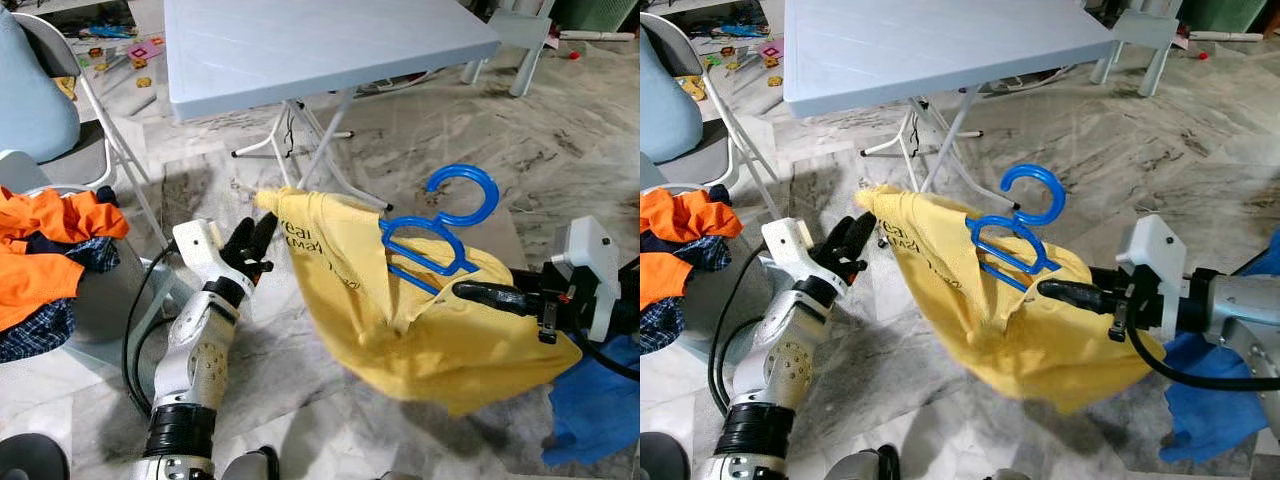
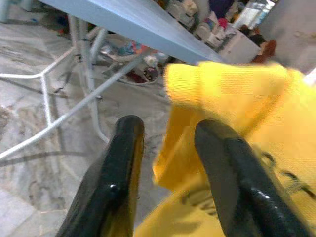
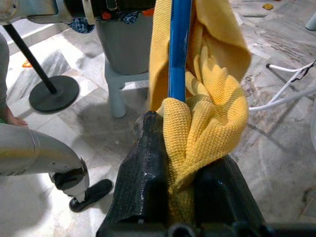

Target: Hang hanger

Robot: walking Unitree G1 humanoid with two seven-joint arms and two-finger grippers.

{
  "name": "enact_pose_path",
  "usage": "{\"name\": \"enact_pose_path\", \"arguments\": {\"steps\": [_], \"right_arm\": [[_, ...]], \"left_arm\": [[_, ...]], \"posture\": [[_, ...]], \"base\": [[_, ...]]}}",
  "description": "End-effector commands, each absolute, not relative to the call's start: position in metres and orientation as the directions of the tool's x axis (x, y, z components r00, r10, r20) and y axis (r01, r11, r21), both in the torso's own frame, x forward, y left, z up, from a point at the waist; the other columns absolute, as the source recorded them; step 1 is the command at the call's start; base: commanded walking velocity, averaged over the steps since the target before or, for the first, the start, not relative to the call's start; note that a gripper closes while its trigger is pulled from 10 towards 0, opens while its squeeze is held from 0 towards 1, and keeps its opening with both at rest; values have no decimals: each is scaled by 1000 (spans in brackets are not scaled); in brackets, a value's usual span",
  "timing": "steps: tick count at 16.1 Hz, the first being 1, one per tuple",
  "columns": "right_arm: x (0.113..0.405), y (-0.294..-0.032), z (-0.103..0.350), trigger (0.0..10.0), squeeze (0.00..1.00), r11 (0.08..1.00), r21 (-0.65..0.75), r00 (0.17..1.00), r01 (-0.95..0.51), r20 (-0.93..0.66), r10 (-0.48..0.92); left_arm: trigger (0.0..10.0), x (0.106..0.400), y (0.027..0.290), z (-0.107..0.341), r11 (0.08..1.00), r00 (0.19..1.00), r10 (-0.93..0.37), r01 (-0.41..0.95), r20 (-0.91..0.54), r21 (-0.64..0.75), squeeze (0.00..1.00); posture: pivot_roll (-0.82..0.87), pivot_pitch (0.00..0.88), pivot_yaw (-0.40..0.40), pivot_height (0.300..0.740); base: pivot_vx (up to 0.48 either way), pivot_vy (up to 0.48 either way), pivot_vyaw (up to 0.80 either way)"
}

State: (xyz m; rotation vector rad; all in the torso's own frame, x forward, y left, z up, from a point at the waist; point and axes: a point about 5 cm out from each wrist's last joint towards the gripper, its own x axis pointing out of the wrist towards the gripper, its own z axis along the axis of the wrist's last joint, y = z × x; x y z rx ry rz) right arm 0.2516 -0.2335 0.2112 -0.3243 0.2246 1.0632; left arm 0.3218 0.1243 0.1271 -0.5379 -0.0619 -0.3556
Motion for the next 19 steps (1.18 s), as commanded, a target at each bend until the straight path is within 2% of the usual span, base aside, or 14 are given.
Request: {"name": "enact_pose_path", "arguments": {"steps": [1,3,6,16,17,18,19], "right_arm": [[250,-226,217,10000,0,414,-172,448,-894,-312,838],[255,-226,218,10000,0,425,-193,466,-884,-308,829],[258,-222,217,10000,0,423,-199,466,-884,-301,832],[245,-218,215,10000,0,357,-149,387,-922,-318,866],[243,-215,217,10000,0,339,-143,368,-930,-315,875],[242,-214,218,10000,0,332,-141,360,-933,-315,878],[241,-212,220,10000,0,321,-134,348,-937,-311,885]], "left_arm": [[10000,320,118,127,785,921,-355,385,157,-485,1000],[10000,313,106,123,771,896,-419,437,149,-463,1000],[10000,303,101,113,778,880,-460,465,121,-422,1000],[10000,312,116,115,820,904,-410,424,124,-383,1000],[10000,313,116,116,817,896,-425,441,128,-372,416],[10000,313,116,117,817,892,-433,449,129,-362,416],[10000,313,114,118,806,872,-473,486,127,-337,0]], "posture": [[-131,169,19,740],[-133,168,21,740],[-128,169,24,740],[-129,173,18,740],[-130,173,17,740],[-130,173,17,740],[-130,173,17,740]], "base": [[0,0,0],[0,0,0],[0,0,0],[0,0,0],[0,0,0],[0,0,0],[0,0,0]]}}
